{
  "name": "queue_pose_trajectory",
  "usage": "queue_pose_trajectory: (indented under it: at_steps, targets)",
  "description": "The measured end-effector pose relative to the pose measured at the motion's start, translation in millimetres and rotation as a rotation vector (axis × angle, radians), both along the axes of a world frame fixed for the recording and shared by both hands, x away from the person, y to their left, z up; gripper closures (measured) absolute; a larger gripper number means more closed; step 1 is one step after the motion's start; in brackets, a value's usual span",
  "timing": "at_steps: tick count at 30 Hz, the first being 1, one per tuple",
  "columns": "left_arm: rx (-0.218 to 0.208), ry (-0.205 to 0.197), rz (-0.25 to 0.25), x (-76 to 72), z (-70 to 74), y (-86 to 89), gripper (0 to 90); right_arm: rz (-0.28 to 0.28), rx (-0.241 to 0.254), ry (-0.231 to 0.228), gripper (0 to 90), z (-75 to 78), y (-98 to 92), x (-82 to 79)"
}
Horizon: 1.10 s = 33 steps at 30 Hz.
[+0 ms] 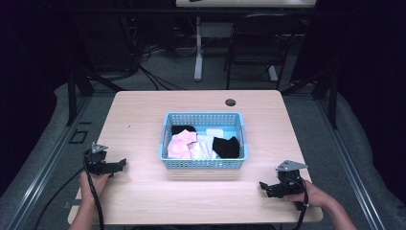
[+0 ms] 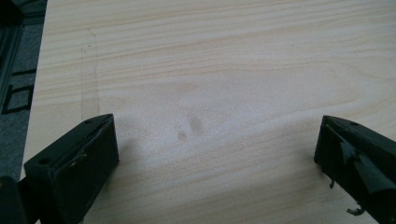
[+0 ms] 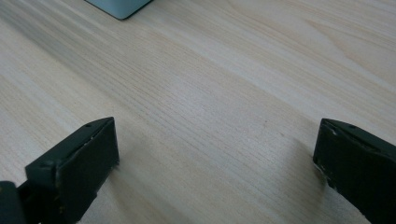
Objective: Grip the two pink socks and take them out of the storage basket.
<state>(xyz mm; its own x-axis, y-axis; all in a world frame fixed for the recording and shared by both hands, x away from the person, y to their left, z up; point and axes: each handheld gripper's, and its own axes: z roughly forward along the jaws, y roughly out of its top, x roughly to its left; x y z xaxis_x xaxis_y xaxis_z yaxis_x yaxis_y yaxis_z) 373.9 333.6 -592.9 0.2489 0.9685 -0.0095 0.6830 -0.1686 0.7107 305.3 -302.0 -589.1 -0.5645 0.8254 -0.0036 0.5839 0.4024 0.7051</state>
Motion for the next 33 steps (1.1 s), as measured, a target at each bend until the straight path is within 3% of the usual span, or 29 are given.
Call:
queue_pose_trajectory:
  at_steps: [17, 22, 27, 31, 33]
  targets:
    - [0.003, -0.002, 0.004, -0.6, 0.2, -0.8, 0.2, 0.000, 0.000, -0.001, 0.0, -0.2, 0.0, -0.1]
    - [0.014, 0.030, -0.005, -0.8, 3.4, -0.2, 1.5, 0.019, 0.003, -0.002, 0.0, -0.3, 0.3, 1.9]
    - [0.019, 0.023, -0.033, -4.5, 14.5, -3.3, 0.6, 0.035, 0.006, 0.001, 0.0, -0.3, -0.1, 2.8]
    - [-0.022, 0.038, -0.066, -6.1, 26.9, -8.9, 0.9, 0.033, 0.002, -0.001, 0.0, -0.2, -0.1, 2.7]
    - [-0.019, 0.036, -0.079, -7.9, 32.1, -12.4, 1.2, 0.033, 0.000, -0.001, 0.0, -0.1, 0.1, 2.6]
